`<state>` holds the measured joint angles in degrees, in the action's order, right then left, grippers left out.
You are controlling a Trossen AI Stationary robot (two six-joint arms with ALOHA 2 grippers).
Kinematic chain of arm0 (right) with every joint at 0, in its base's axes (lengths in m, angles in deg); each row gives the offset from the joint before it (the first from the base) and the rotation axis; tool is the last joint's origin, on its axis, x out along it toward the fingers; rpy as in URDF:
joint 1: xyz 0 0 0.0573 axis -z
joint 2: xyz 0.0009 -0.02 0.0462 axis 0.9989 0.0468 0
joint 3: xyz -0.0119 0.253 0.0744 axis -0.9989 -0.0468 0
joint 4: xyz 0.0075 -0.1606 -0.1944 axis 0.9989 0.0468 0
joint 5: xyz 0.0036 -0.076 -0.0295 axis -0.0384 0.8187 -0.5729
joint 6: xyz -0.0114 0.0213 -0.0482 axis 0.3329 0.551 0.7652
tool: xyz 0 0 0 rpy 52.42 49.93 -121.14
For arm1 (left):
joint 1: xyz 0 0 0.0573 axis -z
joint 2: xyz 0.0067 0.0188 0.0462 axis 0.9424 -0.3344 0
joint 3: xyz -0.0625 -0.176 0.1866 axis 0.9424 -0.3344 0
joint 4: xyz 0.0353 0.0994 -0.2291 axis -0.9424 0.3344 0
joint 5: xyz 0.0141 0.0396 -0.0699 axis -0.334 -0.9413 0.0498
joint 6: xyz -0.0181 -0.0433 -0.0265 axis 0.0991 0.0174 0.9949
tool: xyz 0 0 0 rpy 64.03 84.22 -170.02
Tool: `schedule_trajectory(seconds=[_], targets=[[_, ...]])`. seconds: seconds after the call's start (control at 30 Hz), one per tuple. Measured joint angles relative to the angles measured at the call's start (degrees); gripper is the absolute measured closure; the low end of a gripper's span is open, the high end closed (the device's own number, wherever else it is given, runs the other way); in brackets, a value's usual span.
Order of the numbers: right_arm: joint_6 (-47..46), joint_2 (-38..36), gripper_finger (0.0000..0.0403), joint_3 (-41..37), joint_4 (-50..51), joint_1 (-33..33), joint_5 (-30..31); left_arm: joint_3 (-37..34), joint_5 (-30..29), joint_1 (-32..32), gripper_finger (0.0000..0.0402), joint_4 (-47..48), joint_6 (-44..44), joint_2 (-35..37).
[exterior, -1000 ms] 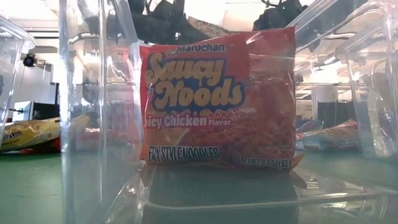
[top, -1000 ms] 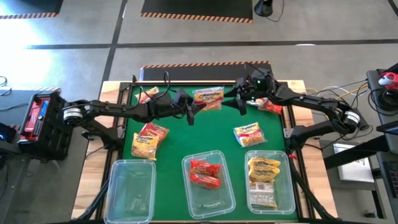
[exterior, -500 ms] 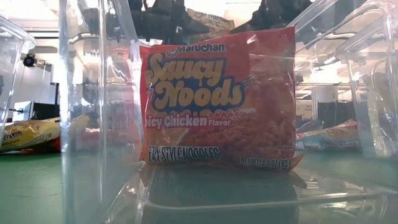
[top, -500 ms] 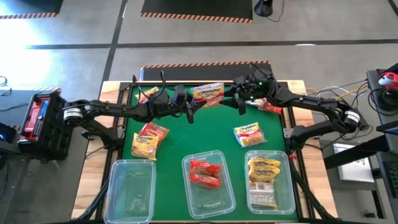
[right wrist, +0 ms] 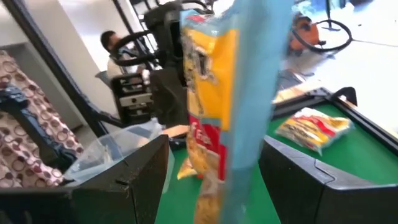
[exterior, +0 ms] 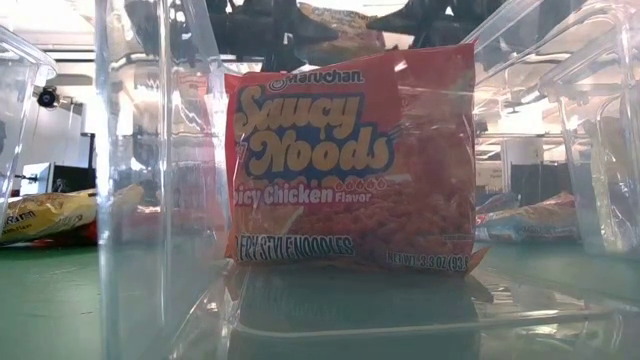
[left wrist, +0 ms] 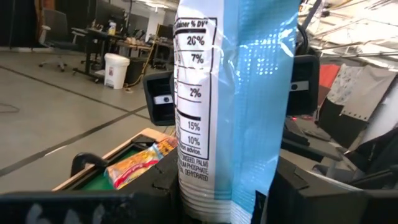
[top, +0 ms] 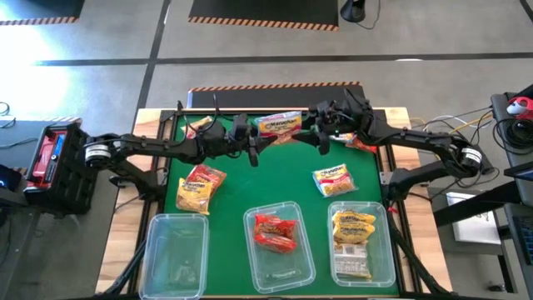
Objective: Sort Maruchan noodles
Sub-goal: Put the blue noodle pack into the left transparent bin
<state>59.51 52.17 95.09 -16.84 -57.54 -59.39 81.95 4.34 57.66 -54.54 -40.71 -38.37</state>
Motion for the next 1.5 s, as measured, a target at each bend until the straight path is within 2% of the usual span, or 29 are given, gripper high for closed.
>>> schedule_trajectory(seconds=[0.23, 0.47, 0.93, 1.2, 1.3, 1.5], targets=[[-1.1, 0.0, 0.0172, 0.0, -2.1, -2.6, 3.0, 1.2, 1.8, 0.0, 0.0280, -0.6, -0.4, -0.6], [-2.9, 0.0, 0.0178, 0.0, -2.7, -3.6, 3.5, 3.5, 3.9, 0.3, 0.0280, -0.4, -0.8, -2.9], [-2.9, 0.0, 0.0291, 0.0, -2.0, -3.9, 3.8, 4.2, 4.6, 0.4, 0.0278, -0.4, -0.5, -3.5], [-2.9, 0.0, 0.0280, 0.0, -1.2, -3.9, 3.6, 4.2, 4.6, 0.4, 0.0261, 0.7, 1.7, -3.5], [-2.9, 0.0, 0.0283, 0.0, -0.9, -3.9, 3.6, 4.2, 4.5, 0.4, 0.0253, 1.7, 4.1, -3.5], [-2.6, -0.2, 0.0290, -0.1, 0.7, -3.2, 3.2, 4.2, 4.3, -0.2, 0.0227, 2.8, 3.4, -3.1]])
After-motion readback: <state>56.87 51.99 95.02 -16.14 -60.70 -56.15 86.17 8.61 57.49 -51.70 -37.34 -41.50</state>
